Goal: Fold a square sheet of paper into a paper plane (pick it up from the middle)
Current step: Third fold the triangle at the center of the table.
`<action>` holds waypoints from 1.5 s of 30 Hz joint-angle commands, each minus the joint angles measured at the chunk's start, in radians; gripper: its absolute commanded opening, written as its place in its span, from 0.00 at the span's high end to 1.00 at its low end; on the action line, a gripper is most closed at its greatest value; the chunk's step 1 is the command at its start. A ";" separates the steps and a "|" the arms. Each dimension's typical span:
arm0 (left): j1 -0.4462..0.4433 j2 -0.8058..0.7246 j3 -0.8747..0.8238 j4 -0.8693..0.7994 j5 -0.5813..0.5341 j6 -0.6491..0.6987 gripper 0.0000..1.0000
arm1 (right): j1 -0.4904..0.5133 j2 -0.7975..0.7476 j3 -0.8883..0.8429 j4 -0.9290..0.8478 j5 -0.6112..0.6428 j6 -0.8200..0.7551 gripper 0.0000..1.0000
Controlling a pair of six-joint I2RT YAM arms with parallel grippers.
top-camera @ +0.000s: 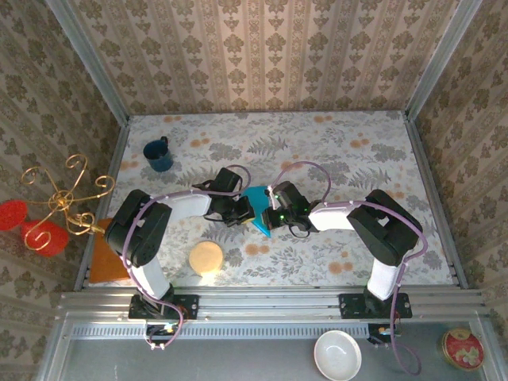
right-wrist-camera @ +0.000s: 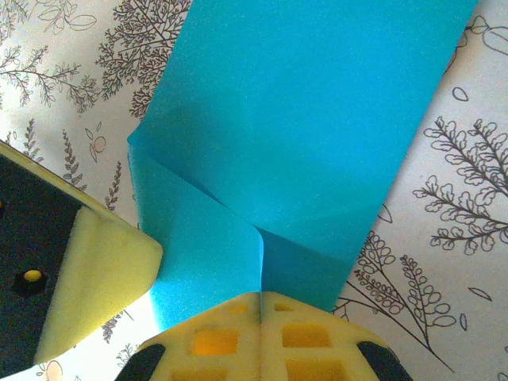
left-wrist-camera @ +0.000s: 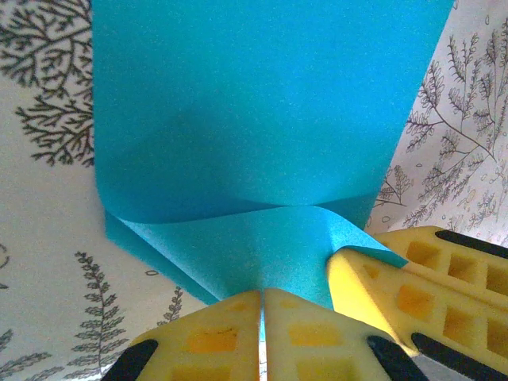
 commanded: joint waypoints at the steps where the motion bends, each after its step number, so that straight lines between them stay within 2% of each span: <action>1: -0.003 0.019 -0.013 -0.030 -0.021 -0.012 0.90 | -0.005 0.029 0.010 -0.057 -0.004 0.016 1.00; 9: -0.003 0.021 -0.013 -0.024 -0.018 -0.017 0.90 | -0.006 0.027 0.011 -0.056 -0.007 0.015 1.00; 16: -0.003 -0.036 0.018 0.008 -0.008 -0.003 0.90 | -0.007 0.027 0.008 -0.053 -0.010 0.015 1.00; 24: -0.003 0.032 0.044 0.009 0.002 -0.014 0.90 | -0.007 0.028 0.006 -0.050 -0.010 0.016 1.00; 45: -0.003 0.046 0.004 -0.031 -0.051 -0.041 0.91 | -0.008 0.022 0.008 -0.058 -0.003 0.019 1.00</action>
